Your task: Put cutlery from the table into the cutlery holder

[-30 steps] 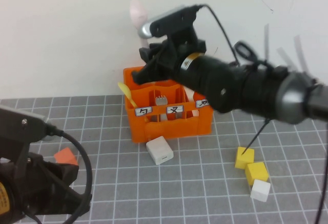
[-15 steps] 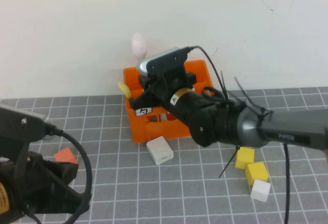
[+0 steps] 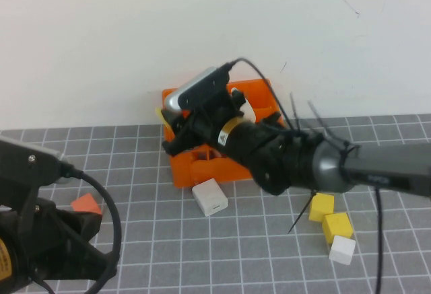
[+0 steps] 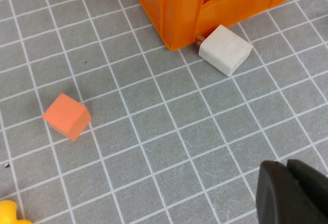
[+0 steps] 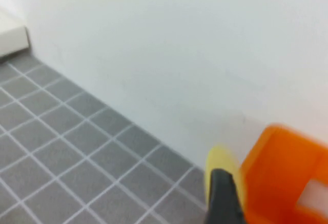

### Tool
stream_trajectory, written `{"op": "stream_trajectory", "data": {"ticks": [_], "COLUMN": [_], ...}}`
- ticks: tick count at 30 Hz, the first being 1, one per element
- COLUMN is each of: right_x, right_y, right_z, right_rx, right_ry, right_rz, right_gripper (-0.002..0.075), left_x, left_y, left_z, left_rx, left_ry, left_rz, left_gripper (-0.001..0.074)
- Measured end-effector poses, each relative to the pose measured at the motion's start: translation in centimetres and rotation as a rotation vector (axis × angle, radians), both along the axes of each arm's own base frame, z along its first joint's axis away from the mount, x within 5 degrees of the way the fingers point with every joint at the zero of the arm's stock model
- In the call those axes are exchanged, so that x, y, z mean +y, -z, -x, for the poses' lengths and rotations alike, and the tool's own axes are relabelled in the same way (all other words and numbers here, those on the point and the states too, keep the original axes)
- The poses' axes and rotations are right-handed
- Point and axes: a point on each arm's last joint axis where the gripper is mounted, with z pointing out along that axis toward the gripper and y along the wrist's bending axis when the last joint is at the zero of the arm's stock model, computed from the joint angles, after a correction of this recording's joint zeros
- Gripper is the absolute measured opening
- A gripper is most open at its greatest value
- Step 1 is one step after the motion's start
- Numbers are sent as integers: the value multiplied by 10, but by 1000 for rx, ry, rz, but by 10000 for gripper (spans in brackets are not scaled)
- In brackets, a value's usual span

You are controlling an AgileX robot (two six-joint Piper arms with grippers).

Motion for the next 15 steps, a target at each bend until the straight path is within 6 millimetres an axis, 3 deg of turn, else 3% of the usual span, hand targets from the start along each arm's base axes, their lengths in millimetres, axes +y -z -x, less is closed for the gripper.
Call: {"op": "stream_trajectory", "data": {"ticks": [4, 8, 11, 15], "right_x": [-5, -20, -41, -73], "right_y": [-46, -111, -167, -224], "right_z": [7, 25, 50, 89], "right_rx": [-73, -121, -188, -249], "right_ry": [-21, -53, -95, -145], "right_rz": [19, 99, 205, 325], "right_gripper": [354, 149, 42, 10], "left_x": [0, 1, 2, 5], "left_y": [0, -2, -11, -29], "left_z": [0, -1, -2, 2], "left_rx": [-1, -23, -101, -243], "left_ry": [0, -10, -41, -43], "left_rz": [-2, 10, 73, 160], "left_gripper": [-1, -1, -1, -1]}}
